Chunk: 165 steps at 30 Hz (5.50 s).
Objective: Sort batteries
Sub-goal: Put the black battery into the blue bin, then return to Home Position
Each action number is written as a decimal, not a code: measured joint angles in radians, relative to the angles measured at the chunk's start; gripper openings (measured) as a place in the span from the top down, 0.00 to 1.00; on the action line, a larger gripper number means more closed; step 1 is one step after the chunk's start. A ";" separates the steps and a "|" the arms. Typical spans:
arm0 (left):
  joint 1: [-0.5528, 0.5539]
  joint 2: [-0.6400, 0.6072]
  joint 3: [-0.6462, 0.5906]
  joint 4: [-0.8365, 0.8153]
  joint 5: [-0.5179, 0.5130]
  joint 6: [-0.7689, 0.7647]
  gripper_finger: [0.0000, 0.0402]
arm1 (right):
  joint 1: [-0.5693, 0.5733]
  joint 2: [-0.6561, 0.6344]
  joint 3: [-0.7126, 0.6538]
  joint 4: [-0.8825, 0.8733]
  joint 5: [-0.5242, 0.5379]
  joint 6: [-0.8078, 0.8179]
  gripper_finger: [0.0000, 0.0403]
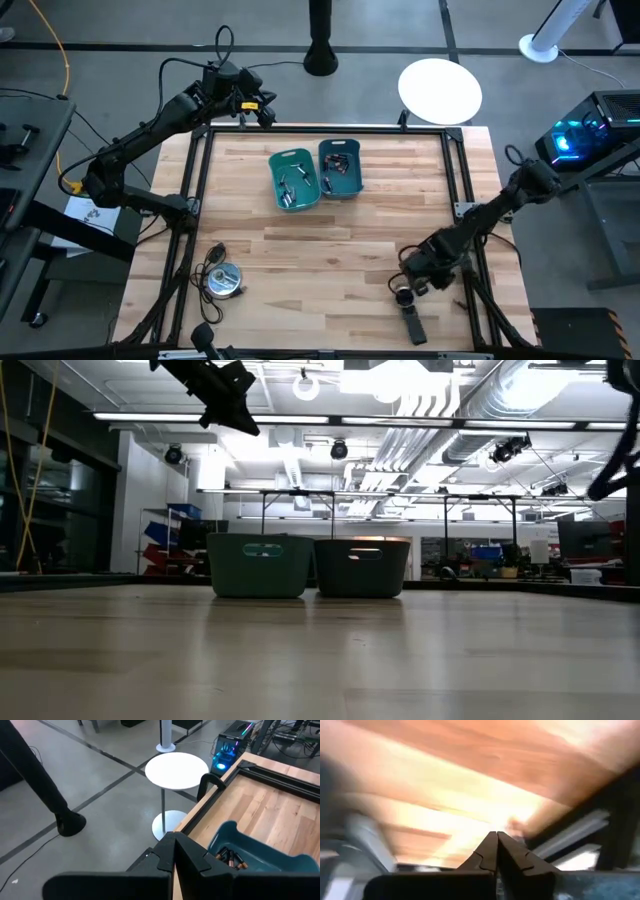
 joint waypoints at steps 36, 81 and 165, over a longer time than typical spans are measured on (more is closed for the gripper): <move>0.000 0.000 0.000 0.006 0.000 -0.050 1.00 | 0.228 -0.015 -0.214 0.400 -0.143 -0.068 0.55; 0.000 0.001 0.000 0.022 -0.004 0.003 1.00 | -0.357 -0.089 0.163 -0.105 0.381 -0.602 0.99; -0.569 -1.050 -1.301 0.985 -0.022 -0.770 1.00 | -0.160 -0.515 0.033 0.582 1.277 -0.732 1.00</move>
